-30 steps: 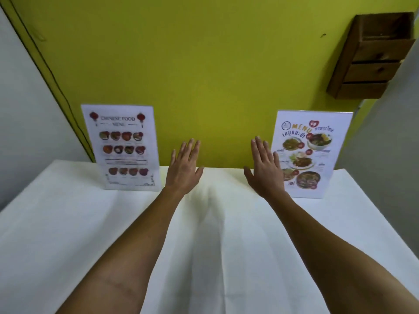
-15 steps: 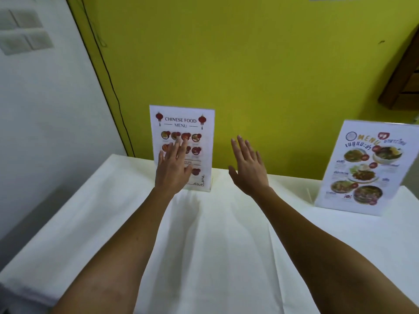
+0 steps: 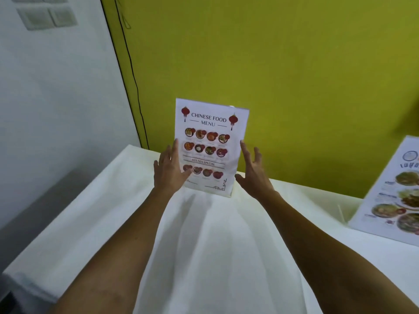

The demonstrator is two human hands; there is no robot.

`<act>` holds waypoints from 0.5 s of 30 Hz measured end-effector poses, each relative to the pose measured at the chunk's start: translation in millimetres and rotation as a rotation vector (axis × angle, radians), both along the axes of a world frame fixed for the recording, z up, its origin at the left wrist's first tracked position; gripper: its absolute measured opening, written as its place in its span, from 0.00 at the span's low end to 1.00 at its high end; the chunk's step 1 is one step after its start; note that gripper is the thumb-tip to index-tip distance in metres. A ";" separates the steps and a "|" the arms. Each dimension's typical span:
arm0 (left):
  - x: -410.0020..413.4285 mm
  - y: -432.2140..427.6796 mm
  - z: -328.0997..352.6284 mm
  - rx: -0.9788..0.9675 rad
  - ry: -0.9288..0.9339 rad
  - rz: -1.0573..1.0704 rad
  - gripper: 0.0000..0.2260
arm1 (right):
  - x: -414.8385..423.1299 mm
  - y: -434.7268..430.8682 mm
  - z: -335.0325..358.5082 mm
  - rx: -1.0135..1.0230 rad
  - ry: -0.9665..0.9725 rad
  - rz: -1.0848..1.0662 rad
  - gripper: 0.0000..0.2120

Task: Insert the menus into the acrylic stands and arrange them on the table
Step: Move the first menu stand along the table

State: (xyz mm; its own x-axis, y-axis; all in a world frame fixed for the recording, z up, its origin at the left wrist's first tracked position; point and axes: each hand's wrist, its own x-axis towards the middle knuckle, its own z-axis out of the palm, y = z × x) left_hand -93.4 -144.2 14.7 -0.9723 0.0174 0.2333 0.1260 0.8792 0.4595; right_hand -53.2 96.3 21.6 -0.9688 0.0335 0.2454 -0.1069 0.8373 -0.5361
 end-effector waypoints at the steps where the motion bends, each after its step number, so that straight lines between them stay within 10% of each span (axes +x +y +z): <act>1: -9.5 -2.3 0.2 0.033 0.000 -0.017 0.45 | -4.0 -3.7 -1.0 -0.034 0.021 -0.011 0.48; 8: -60.7 -21.5 1.1 0.231 -0.130 -0.296 0.56 | -32.3 -39.3 -15.9 -0.188 0.102 -0.060 0.50; 15: -85.3 -49.5 -2.4 0.016 0.012 -0.377 0.47 | -45.5 -58.3 -17.0 -0.151 0.138 -0.170 0.54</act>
